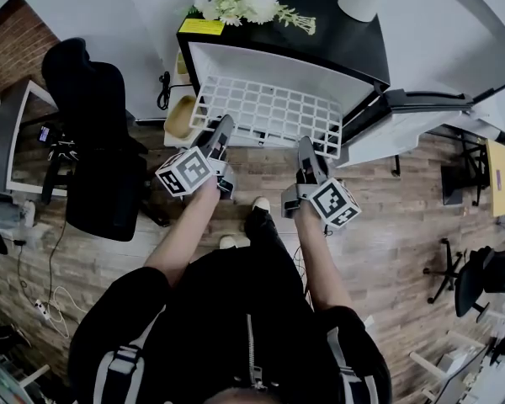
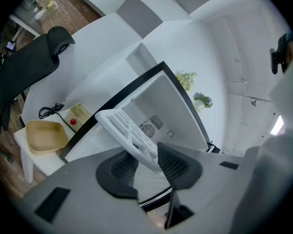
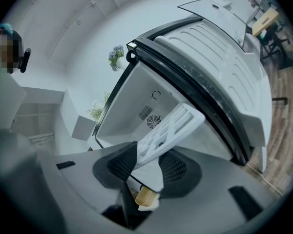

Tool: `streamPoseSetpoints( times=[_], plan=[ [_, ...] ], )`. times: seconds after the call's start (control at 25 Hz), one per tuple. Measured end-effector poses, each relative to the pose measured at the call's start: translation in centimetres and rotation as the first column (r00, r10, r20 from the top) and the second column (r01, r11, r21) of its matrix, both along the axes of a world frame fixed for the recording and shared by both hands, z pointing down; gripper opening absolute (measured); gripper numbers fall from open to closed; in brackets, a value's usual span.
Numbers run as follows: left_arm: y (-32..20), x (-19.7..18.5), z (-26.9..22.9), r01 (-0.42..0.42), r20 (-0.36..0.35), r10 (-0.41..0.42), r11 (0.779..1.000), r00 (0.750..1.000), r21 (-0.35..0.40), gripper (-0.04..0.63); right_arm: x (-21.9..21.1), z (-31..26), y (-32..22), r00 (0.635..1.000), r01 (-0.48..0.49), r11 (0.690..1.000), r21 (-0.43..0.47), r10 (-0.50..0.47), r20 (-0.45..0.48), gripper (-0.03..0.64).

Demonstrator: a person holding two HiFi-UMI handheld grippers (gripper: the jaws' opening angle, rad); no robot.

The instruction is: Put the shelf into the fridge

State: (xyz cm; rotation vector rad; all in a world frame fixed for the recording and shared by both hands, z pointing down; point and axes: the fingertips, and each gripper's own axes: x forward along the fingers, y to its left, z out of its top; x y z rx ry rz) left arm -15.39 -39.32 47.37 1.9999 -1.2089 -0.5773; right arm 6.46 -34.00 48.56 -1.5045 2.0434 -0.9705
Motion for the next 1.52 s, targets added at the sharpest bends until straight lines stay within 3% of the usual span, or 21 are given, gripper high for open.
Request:
streamPoseSetpoints(
  times=[1.52],
  plan=[
    [-9.3, 1.7, 0.0, 0.025, 0.0, -0.025, 0.999, 1.0, 0.024, 0.133, 1.9, -0.6, -9.6, 0.998, -0.045, 0.999, 0.024, 0.045, -0.032, 0.143]
  ],
)
